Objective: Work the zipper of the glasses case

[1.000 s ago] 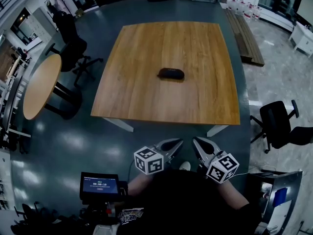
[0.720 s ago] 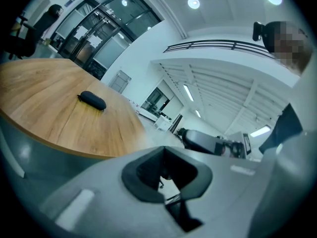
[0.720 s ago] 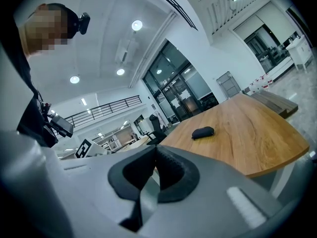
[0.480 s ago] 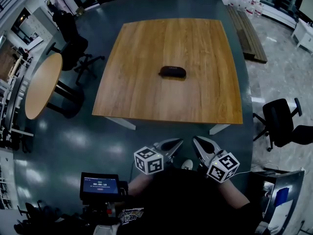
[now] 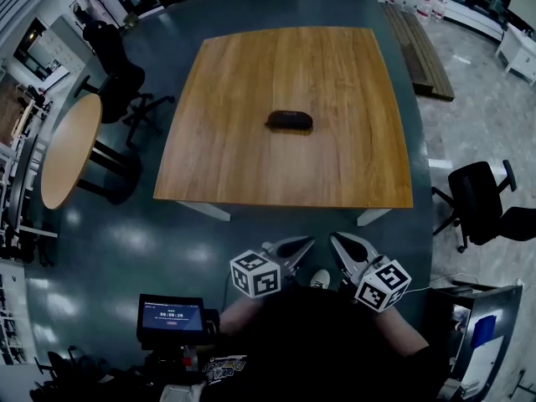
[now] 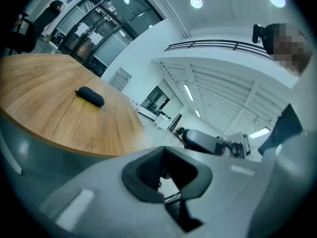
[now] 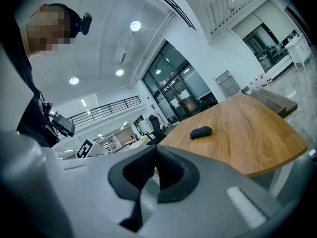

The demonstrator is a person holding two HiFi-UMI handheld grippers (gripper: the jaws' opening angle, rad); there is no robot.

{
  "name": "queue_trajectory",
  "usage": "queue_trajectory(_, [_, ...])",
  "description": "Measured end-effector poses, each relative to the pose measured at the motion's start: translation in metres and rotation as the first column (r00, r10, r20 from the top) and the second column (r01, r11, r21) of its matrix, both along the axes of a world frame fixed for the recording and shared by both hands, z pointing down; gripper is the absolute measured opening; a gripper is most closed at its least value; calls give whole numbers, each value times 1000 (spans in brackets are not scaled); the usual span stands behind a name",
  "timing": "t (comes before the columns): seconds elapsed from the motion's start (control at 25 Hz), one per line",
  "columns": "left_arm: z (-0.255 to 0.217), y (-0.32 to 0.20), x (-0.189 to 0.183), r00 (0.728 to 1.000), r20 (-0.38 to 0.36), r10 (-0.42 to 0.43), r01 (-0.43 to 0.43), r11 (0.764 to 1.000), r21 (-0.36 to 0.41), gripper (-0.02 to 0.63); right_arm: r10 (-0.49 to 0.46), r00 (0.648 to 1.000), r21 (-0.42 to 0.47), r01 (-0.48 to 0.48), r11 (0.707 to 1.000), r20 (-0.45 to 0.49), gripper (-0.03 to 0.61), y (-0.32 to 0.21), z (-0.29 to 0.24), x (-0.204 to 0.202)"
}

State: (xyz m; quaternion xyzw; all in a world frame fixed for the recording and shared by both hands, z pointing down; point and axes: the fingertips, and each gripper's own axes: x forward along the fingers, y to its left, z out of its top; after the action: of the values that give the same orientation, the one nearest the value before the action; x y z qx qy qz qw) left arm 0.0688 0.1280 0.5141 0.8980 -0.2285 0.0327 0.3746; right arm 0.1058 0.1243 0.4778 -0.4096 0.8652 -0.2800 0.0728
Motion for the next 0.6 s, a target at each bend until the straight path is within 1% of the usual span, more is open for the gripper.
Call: queue_trajectory(0.6, [-1, 1, 10, 1000, 10, 25, -24, 1000, -7, 0, 11, 1000, 5, -11, 1000, 1, 5, 1, -2, 8])
